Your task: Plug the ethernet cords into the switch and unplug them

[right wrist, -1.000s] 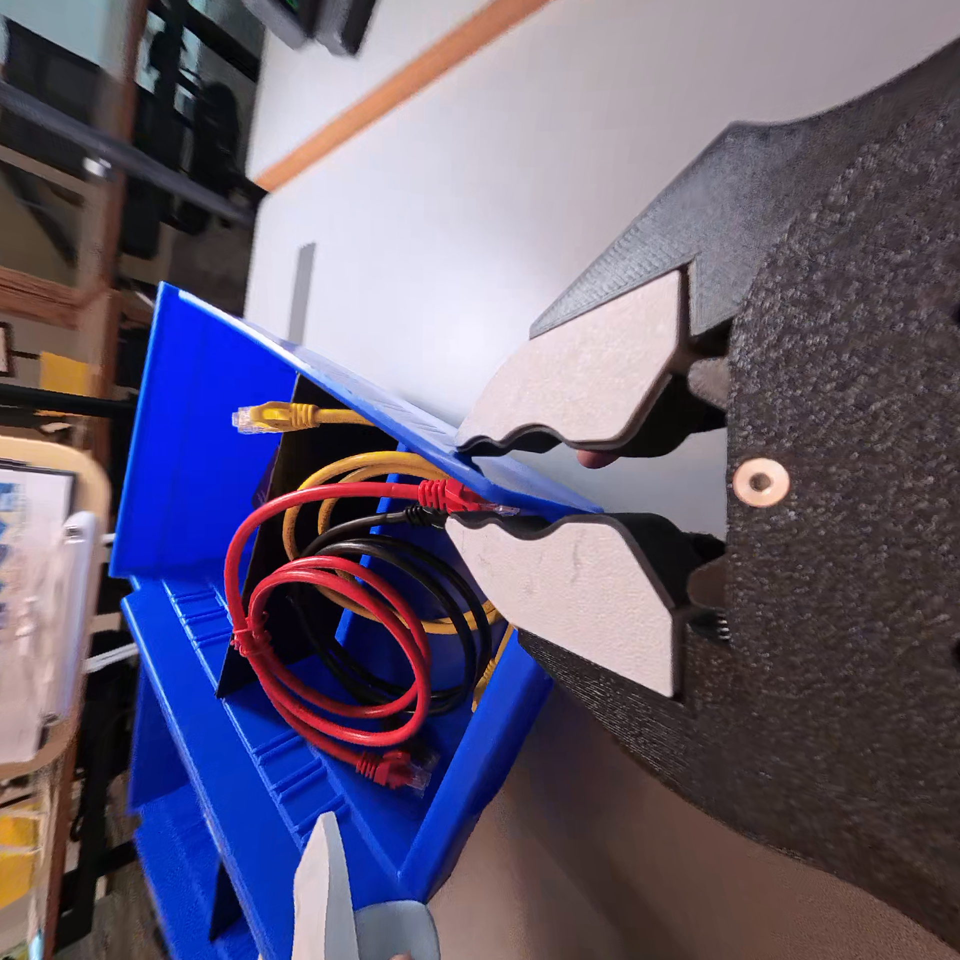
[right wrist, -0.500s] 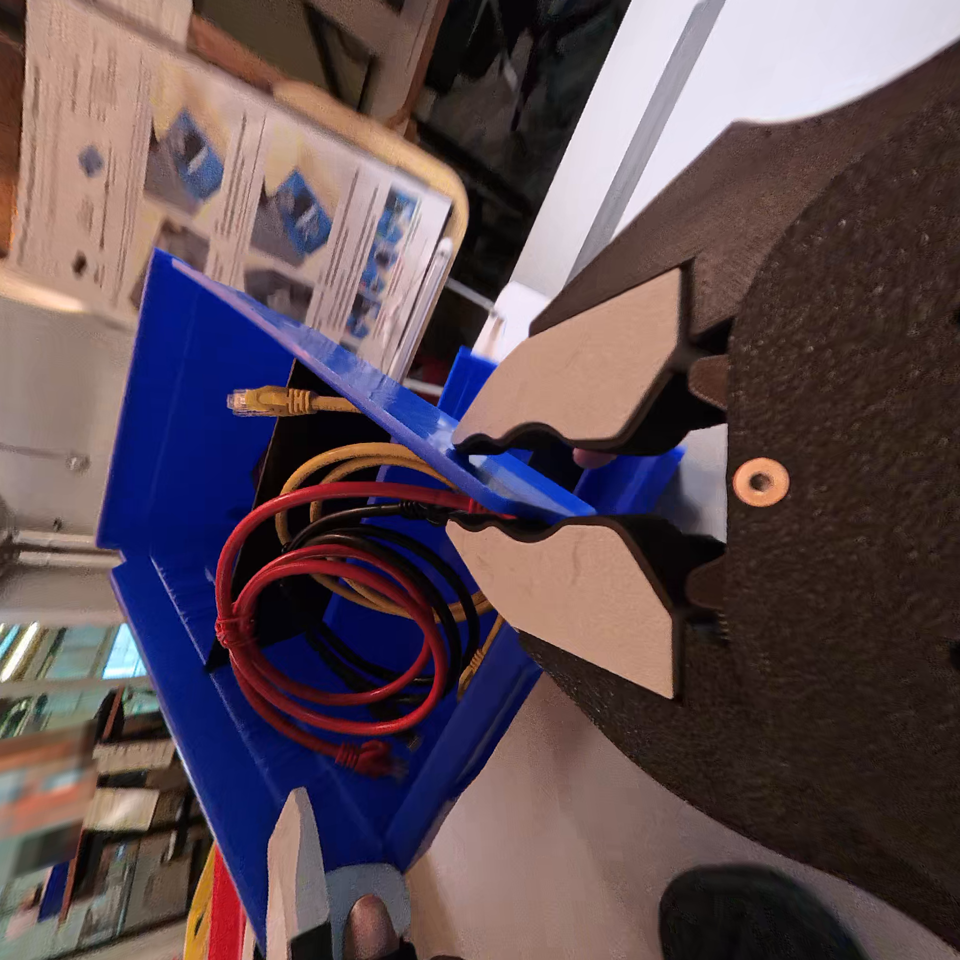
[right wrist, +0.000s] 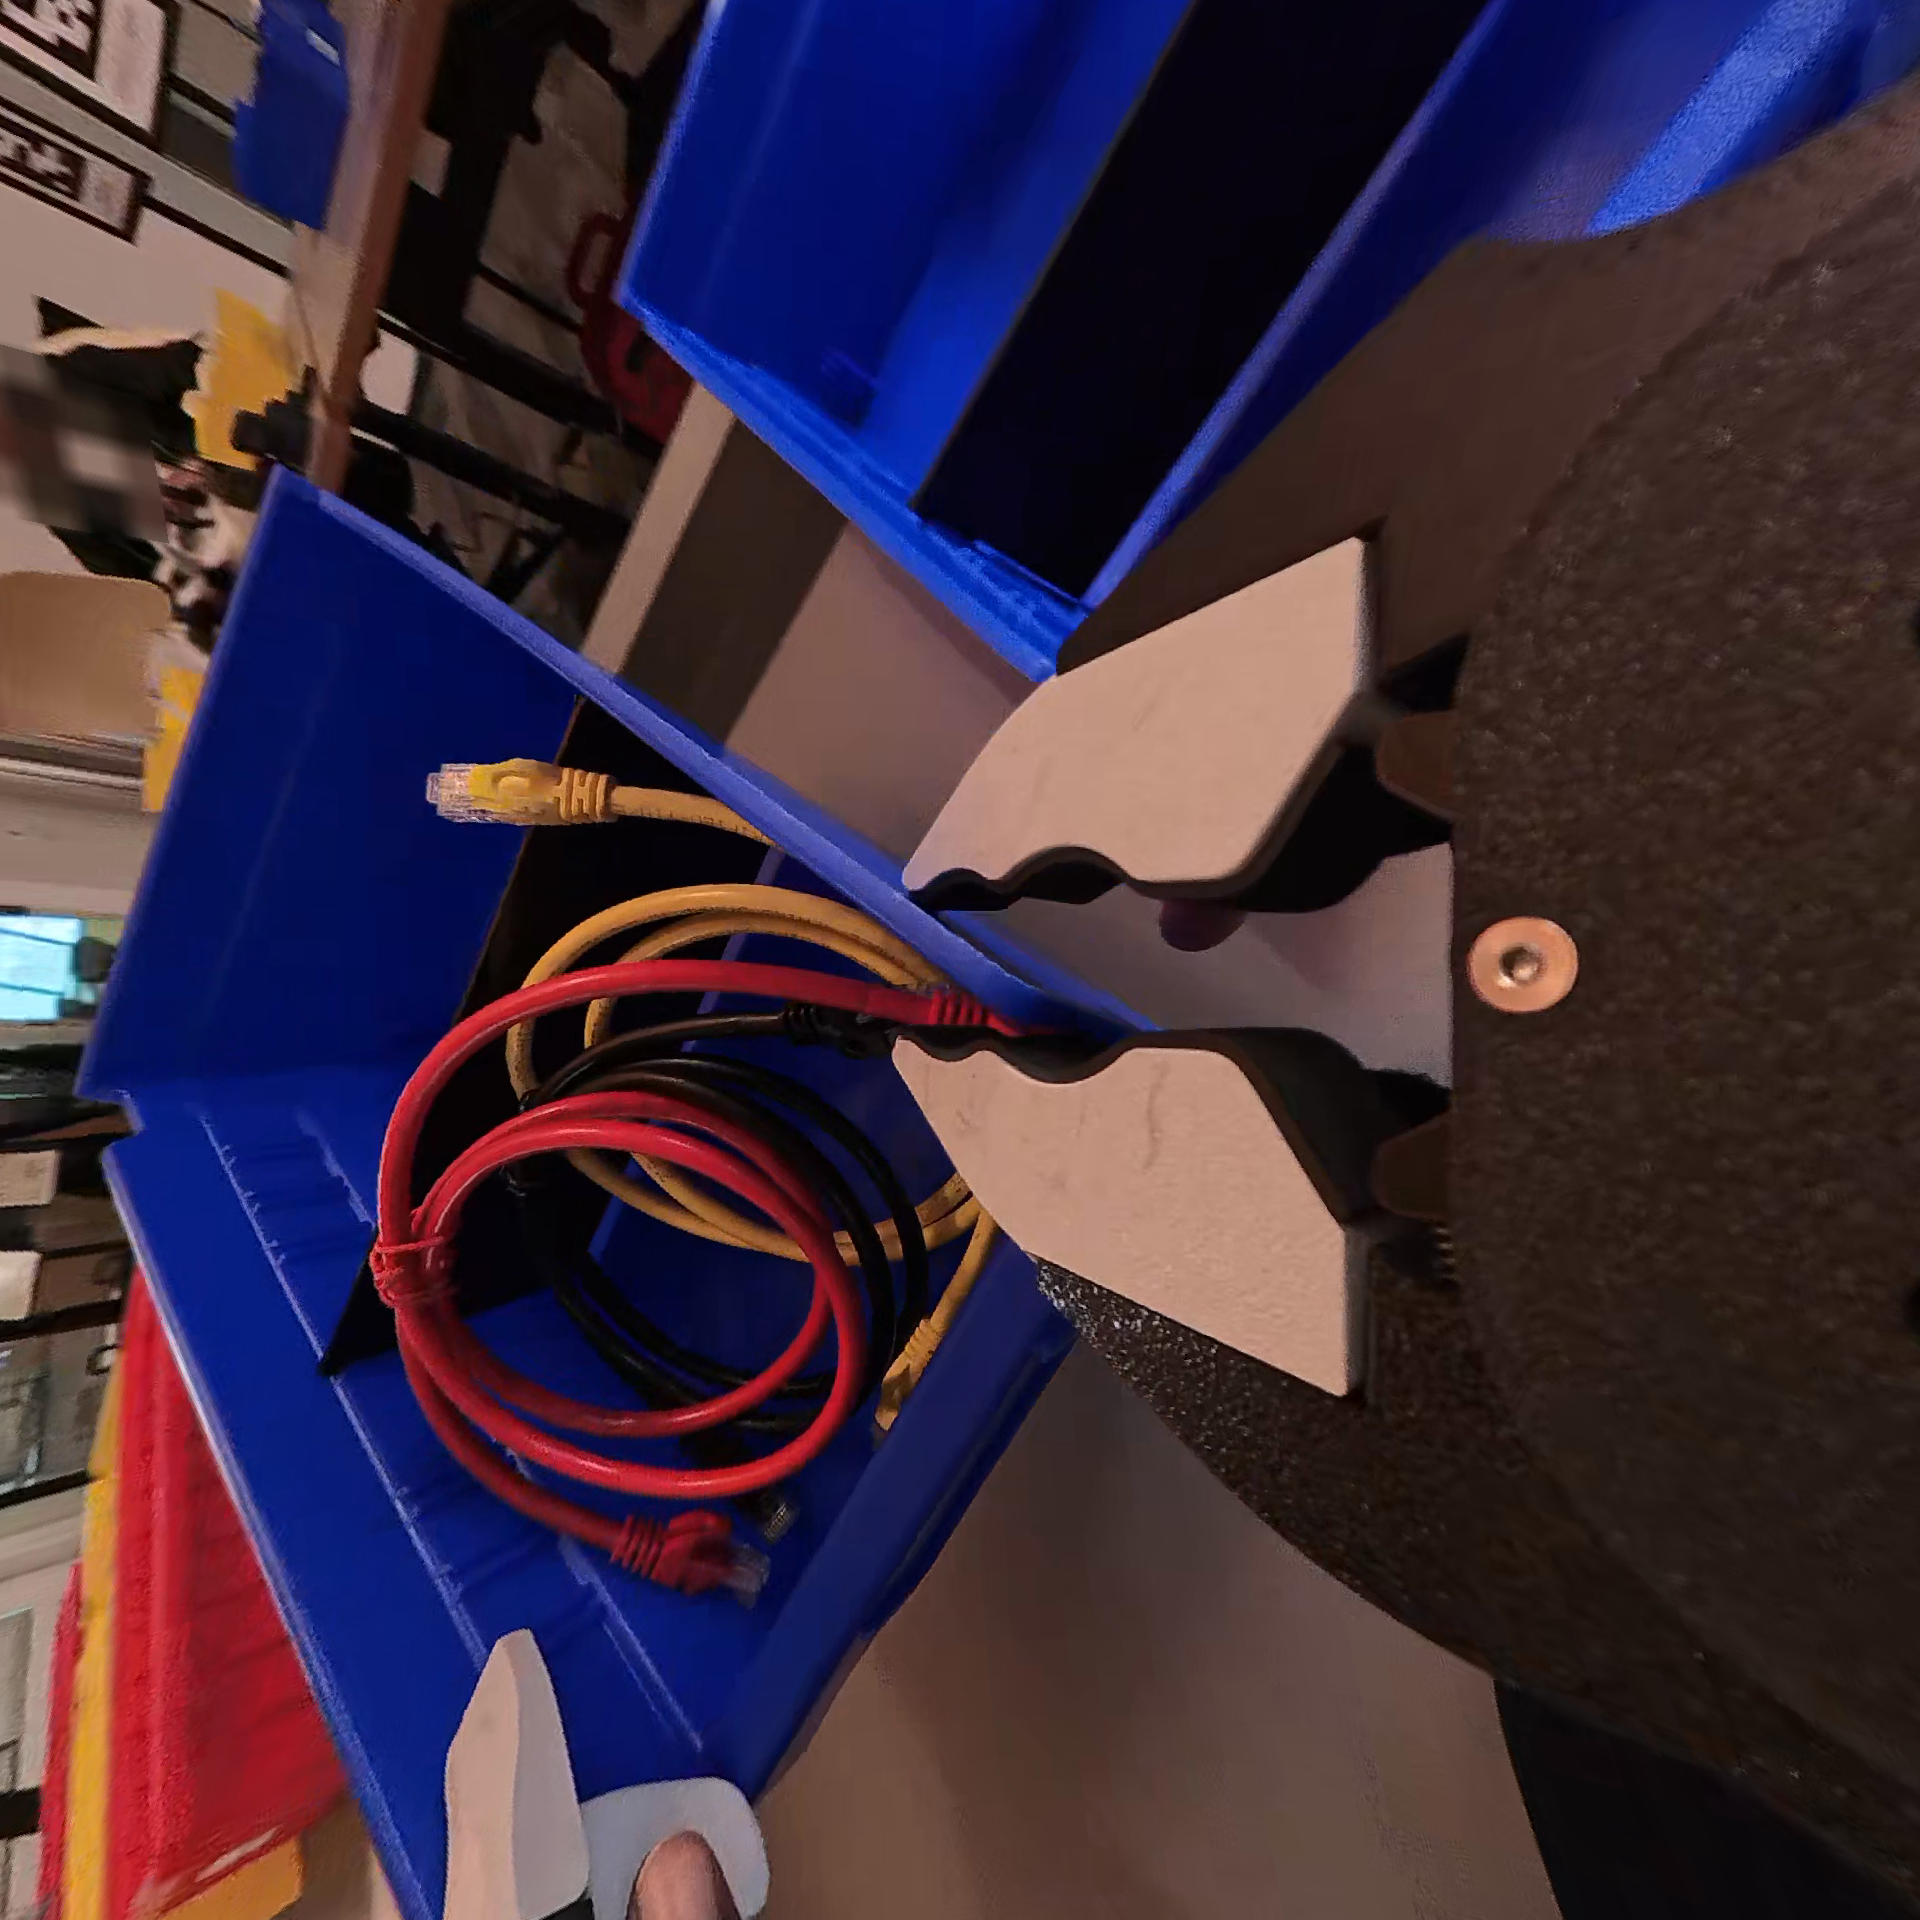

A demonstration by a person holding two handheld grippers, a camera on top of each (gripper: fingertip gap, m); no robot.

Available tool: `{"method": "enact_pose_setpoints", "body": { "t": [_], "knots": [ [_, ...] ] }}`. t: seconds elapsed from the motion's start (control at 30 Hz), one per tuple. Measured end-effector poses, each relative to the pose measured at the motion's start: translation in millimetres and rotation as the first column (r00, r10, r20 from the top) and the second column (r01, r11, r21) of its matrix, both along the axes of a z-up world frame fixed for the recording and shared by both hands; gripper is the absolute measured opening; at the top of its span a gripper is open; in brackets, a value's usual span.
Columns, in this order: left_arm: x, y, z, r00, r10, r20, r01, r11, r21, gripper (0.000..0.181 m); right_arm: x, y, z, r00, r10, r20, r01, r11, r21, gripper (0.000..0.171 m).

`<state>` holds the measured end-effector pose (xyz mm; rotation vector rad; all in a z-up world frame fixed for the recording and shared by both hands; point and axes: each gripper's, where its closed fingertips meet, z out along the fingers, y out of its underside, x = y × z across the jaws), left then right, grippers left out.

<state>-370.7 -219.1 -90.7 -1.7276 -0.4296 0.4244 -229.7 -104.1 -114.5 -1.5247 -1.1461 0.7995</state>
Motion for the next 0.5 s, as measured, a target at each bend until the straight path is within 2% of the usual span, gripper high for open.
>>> {"method": "enact_pose_setpoints", "body": {
  "t": [0.2,0.3,0.37,0.4,0.47,0.5],
  "knots": [
    [-8.2,15.5,-52.0,0.997,-0.022,0.069,0.028,0.996,-0.090,0.006,-4.2,9.6,-50.1,0.997,-0.014,0.078,0.017,0.999,-0.034,0.023],
    [-9.9,21.7,-64.7,0.988,-0.047,0.147,0.061,0.994,-0.094,0.009,-5.1,14.9,-49.8,0.995,-0.003,0.098,0.007,0.999,-0.033,0.024],
    [-10.9,22.1,-67.4,0.987,-0.068,0.147,0.083,0.991,-0.100,0.011,-0.9,14.3,-44.5,0.995,0.030,0.097,-0.029,1.000,-0.010,0.021],
    [-12.4,20.6,-62.5,0.989,-0.072,0.126,0.083,0.993,-0.087,0.014,4.0,13.6,-37.6,0.995,0.045,0.088,-0.046,0.999,0.014,0.020],
    [-16.1,14.0,-51.2,0.996,-0.062,0.061,0.069,0.992,-0.110,0.031,16.4,13.5,-21.7,0.992,0.086,0.094,-0.091,0.995,0.044,0.029],
    [-17.0,9.4,-40.7,0.998,-0.056,0.005,0.056,0.991,-0.120,0.032,23.8,16.8,-14.8,0.987,0.108,0.116,-0.115,0.992,0.053,0.036]
  ]
}}
